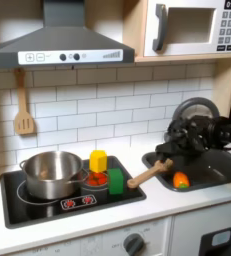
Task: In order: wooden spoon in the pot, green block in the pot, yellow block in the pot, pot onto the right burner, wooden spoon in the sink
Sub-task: 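Put the wooden spoon in the pot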
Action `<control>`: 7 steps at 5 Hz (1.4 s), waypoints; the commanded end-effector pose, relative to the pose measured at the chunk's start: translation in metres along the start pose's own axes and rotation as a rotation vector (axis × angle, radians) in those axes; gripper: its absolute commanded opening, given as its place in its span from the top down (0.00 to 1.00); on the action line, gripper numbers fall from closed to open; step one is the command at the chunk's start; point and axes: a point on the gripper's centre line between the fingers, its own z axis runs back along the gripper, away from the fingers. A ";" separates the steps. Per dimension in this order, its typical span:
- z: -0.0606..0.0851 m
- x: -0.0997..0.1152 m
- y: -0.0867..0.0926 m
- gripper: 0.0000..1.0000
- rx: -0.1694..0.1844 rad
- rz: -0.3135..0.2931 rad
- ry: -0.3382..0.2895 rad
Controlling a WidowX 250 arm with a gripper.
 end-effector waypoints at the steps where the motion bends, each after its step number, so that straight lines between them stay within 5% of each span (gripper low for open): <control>1: -0.022 -0.004 0.021 0.00 -0.017 -0.006 0.055; 2: -0.036 -0.006 0.024 0.00 -0.052 -0.023 0.075; 5: -0.041 -0.004 0.021 0.00 -0.087 -0.039 0.060; 6: -0.042 -0.005 0.024 1.00 -0.083 -0.032 0.062; 7: -0.044 -0.006 0.026 1.00 -0.080 -0.035 0.068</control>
